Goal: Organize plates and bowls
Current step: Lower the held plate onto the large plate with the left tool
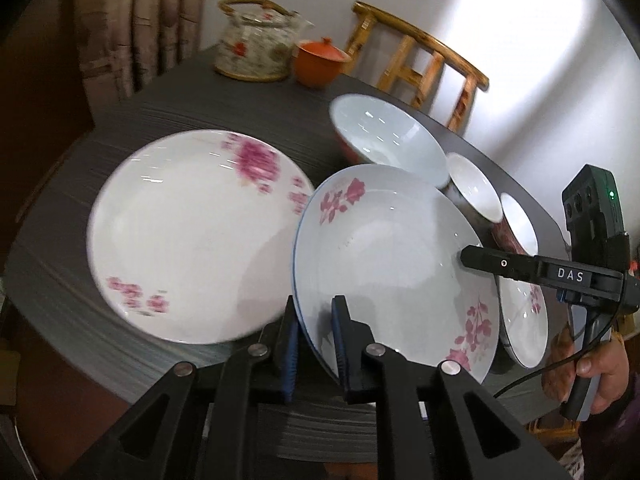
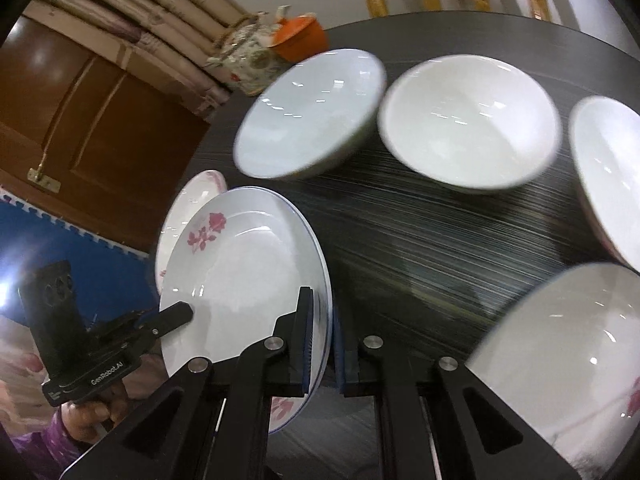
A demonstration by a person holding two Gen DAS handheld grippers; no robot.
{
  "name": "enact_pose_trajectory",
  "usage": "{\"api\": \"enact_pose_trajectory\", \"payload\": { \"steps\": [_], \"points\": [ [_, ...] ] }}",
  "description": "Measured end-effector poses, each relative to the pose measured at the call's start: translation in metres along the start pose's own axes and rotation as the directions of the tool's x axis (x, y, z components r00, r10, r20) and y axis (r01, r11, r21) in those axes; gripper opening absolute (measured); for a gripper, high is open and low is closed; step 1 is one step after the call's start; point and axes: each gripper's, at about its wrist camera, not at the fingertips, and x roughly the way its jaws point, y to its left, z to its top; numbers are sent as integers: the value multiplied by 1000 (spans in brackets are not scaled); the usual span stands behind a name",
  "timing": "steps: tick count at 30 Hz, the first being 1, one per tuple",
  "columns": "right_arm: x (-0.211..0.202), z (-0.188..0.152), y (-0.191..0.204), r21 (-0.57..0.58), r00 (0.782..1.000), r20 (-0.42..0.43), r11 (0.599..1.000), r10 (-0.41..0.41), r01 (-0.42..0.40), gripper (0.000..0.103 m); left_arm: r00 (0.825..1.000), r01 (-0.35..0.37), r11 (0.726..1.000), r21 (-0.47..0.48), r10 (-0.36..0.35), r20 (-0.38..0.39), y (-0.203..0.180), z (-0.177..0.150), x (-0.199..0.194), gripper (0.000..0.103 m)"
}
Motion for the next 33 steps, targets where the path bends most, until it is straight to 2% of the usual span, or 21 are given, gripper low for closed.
{"api": "enact_pose_trajectory", "payload": {
  "steps": [5,15,25,31,33],
  "points": [
    [16,13,30,-26,1000,-5,999,30,-31,10,999,-37,999,-30,37,23,31,8,-12,15],
    [60,27,67,-4,998,-49,999,49,-49,10,993,-117,990,-76,119,22,86,21,0,15],
    [69,31,76,35,998,-50,998,47,-46,10,990,-135,986,-95,139,35,98,35,13,16],
    [73,33,79,69,997,-49,996,59,-56,10,984,-172,980,-101,176,31,104,35,22,18],
    [75,33,82,72,997,-53,996,58,-54,10,975,-212,975,-71,216,53,101,34,20,17]
  ]
}}
